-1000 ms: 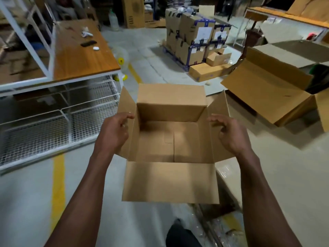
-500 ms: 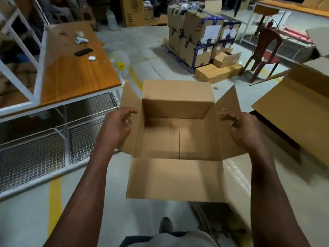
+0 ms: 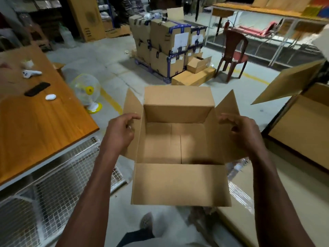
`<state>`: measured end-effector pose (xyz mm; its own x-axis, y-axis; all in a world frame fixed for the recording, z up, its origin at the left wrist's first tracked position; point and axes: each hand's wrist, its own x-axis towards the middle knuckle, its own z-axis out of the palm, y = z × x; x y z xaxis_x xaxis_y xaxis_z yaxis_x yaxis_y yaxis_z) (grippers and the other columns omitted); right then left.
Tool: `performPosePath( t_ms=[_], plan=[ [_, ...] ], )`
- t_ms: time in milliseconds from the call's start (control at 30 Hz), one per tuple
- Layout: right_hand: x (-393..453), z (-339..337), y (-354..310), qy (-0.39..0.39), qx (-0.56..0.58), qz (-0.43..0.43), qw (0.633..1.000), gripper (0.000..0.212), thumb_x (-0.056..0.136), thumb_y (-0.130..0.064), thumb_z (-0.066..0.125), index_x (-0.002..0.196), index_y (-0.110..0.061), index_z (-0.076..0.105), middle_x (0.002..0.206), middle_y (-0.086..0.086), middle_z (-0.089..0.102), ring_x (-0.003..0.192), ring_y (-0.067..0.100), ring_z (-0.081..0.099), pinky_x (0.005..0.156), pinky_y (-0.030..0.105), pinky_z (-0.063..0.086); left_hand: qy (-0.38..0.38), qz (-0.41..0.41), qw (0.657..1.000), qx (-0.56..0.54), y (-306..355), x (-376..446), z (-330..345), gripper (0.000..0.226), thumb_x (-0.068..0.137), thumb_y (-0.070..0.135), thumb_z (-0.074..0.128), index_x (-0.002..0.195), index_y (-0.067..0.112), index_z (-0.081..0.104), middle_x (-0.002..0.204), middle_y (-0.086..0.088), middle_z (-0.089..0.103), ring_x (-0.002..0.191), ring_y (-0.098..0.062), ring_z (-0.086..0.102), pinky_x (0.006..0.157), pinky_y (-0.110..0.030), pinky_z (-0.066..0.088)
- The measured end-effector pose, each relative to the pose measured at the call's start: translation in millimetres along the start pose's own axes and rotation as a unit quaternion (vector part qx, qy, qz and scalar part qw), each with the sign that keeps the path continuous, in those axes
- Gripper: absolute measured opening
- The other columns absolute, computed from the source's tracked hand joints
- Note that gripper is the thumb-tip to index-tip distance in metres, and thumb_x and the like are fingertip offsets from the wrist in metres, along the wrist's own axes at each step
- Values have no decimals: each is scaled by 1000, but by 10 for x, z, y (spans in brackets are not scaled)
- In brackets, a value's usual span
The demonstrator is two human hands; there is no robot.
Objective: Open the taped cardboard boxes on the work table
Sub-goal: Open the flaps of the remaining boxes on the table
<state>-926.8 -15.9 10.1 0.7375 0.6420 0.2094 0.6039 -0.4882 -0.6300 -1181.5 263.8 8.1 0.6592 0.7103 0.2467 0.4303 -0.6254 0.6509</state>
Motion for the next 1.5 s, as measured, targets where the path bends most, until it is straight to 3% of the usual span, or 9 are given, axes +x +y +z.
performPosePath(
  t_ms=[267,500,700,800,1000,1133,1300,1400,1500],
  plan=[
    [722,209,-144,91,-2,130,987,64,86,18,57,128,-29,67,136,-3,60,105,11,58,77,13,45,-79,89,993,-28,-15,1770,198,66,74,-16,47,118,26,73,116,-5,72,97,-22,68,83,-40,59],
    [1467,264,66,154,20,196,968,59,91,13,57,117,-38,69,139,-6,60,113,9,53,99,39,52,-148,147,977,-50,54,3032,823,65,78,-14,48,117,32,72,118,-4,73,102,-21,69,86,-39,59],
    [2424,328,445,182,-12,231,956,57,87,17,58,121,-27,72,138,-4,62,114,3,49,95,21,42,-187,185,963,-54,276,4178,1475,66,79,-14,49,118,36,71,123,-1,71,101,-19,68,85,-42,59],
    [2947,307,636,188,-22,239,952,58,85,15,61,119,-30,72,136,-6,63,113,2,51,89,13,42,-196,185,962,-53,424,4799,1742,66,82,-14,49,120,37,69,131,3,67,98,-7,62,76,-25,55],
    [3849,215,928,217,-19,275,936,67,81,16,60,111,-43,71,134,-15,63,114,3,54,95,29,55,-219,189,955,-69,743,5830,2288,63,89,-12,51,124,38,66,142,2,60,81,8,50,66,-21,49],
    [4299,121,1100,239,-48,311,919,77,79,16,58,97,-59,64,133,-17,62,114,9,60,86,39,61,-239,240,939,-62,992,6487,2702,57,91,-9,52,127,33,67,142,-2,59,100,-6,53,63,-19,43],
    [4858,-8,1087,302,-74,354,882,68,80,16,57,112,-41,72,125,-24,56,88,1,59,79,29,60,-271,330,901,-77,1399,7458,3237,58,90,-8,53,127,33,67,135,-11,64,93,-15,57,57,-20,41],
    [5192,-128,957,358,-78,385,847,61,86,16,57,116,-35,72,129,-20,52,112,5,50,81,17,51,-282,383,872,-117,1733,8023,3393,57,87,-9,55,124,32,69,125,-12,69,92,-15,58,66,-25,46],
    [5427,-341,722,402,-99,393,821,62,88,13,56,115,-41,68,146,-11,53,122,6,44,92,25,48,-293,437,835,-161,2132,8459,3426,61,82,-12,56,121,31,72,115,-9,74,75,-15,63,60,-25,50]
  ],
)
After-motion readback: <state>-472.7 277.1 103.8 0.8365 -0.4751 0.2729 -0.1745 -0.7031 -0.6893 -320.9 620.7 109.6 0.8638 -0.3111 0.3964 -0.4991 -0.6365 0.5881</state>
